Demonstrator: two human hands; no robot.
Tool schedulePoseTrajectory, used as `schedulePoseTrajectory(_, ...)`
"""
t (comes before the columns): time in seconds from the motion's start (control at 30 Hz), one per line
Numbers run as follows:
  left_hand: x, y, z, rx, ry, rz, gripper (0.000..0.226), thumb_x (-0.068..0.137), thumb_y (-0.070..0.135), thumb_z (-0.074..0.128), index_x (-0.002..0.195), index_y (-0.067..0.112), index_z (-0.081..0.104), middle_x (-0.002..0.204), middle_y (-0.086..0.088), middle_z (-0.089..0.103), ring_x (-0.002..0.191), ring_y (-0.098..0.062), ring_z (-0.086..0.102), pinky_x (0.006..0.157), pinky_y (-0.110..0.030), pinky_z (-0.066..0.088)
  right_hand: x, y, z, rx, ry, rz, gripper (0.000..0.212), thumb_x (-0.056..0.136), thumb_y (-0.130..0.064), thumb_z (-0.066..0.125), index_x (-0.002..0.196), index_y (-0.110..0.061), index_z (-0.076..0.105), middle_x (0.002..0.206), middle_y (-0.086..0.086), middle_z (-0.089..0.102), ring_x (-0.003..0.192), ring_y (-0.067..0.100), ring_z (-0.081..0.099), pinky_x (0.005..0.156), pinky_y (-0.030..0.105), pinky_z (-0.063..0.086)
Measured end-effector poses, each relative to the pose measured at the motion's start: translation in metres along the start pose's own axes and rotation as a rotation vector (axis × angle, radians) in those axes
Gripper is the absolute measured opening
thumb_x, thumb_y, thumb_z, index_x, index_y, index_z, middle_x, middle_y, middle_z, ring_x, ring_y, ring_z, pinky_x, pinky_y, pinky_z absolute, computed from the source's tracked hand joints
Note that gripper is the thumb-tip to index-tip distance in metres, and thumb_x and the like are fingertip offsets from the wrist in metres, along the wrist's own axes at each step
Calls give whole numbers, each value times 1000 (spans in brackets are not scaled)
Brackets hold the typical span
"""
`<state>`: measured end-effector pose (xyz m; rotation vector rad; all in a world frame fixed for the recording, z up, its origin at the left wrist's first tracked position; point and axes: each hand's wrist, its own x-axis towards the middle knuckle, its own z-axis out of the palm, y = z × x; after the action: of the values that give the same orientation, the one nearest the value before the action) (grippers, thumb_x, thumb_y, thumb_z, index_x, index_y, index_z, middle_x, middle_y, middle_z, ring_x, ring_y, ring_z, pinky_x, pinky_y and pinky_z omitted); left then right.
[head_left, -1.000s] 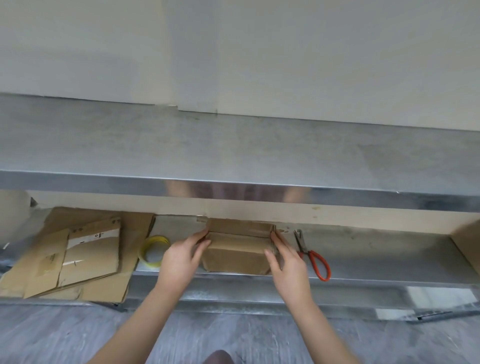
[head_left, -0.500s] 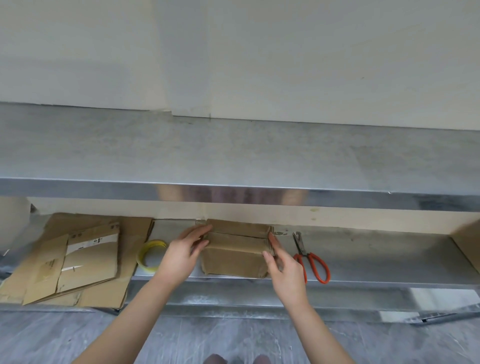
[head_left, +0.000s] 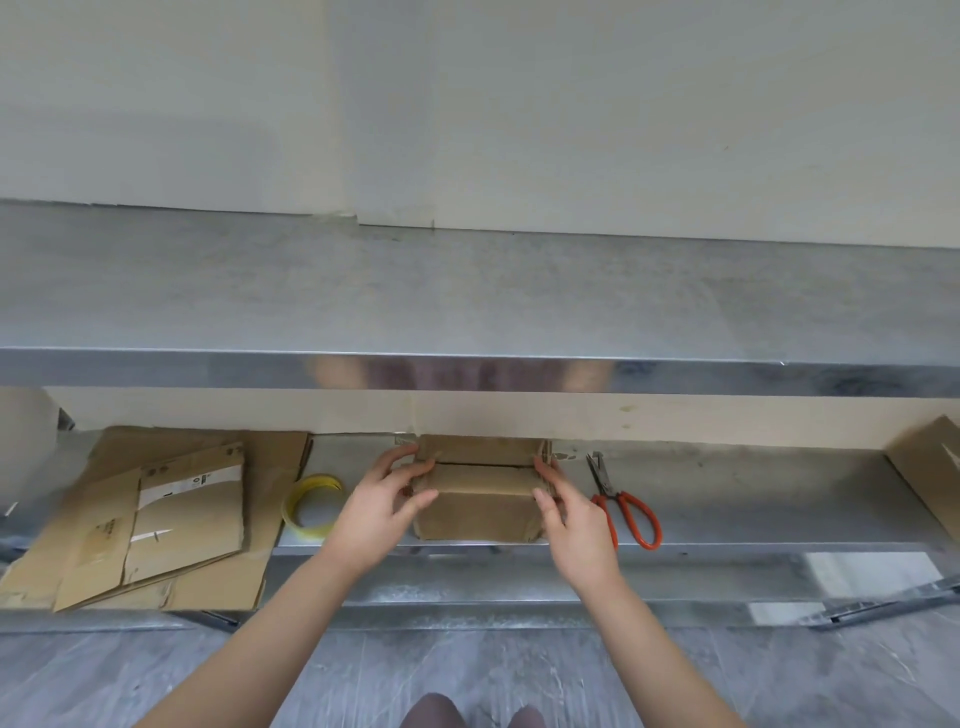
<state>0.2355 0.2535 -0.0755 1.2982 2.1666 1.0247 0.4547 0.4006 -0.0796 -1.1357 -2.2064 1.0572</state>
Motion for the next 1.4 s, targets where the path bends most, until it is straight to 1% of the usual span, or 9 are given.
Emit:
schedulePoseTrajectory(0.17,17,22,-17,-169,-132,-103,49,84,42,70,125,37,43,130,18,35,77,-8,66,75,-24,56,16,-12,-7,59,-107,78,42,98,-34,53,140,-28,46,143,1,46,130,18,46,101,21,33)
schedulePoseTrajectory(0.23,19,21,-20,-181,-296,-124,71,79,48,73,136,43,31,137,21,31,98,-13,64,85,-20,50,20,-19,-7,-21,-113,92,50,97,-37,55,145,-31,42,159,3,21,143,24,30,110,26,28)
schedulePoseTrajectory(0.33,13,13,-15,-9,-419,-57,95,69,58,77,145,41,23,147,13,30,136,-13,30,110,-30,30,12,-28,-2,-66,57,120,61,93,-39,61,148,-27,37,154,14,25,139,33,33,111,42,36)
schedulePoseTrajectory(0.47,0,14,0,-92,-240,-58,107,59,54,85,146,34,26,140,14,42,131,-8,41,108,-26,34,-21,-33,15,70,247,141,66,88,-33,69,140,-13,35,137,7,35,122,18,43,100,29,39)
schedulePoseTrajectory(0.7,-31,25,27,-167,-15,-78,99,68,47,81,147,36,22,131,10,34,117,3,36,99,-16,31,-53,-46,44,327,-156,83,37,95,-25,60,125,-40,43,133,-14,51,124,6,51,97,17,43)
schedulePoseTrajectory(0.8,-37,20,23,-188,-93,-21,92,73,40,81,147,40,27,128,14,36,117,6,44,96,-8,38,-48,-38,34,357,-199,5,59,91,-28,67,141,-32,36,139,-21,47,127,-2,48,103,19,42)
schedulePoseTrajectory(1.0,-32,22,24,-155,-9,4,57,85,21,72,128,47,47,118,13,50,96,5,54,88,-23,51,-34,-26,25,129,-151,-30,45,92,-28,66,132,-36,47,131,-25,52,122,3,52,104,35,46)
schedulePoseTrajectory(1.23,-34,20,25,138,-61,128,60,89,41,63,143,38,36,147,8,34,137,-10,30,113,-27,26,-46,-22,18,35,-130,-118,57,92,-36,63,137,-52,31,141,-23,42,129,-12,35,93,0,33)
schedulePoseTrajectory(1.4,-40,21,20,272,-109,171,74,89,53,57,150,44,15,155,11,24,141,-10,22,115,-34,22,-53,-29,7,-127,-123,-186,69,90,-61,50,149,-39,24,156,-15,23,146,2,13,116,23,16)
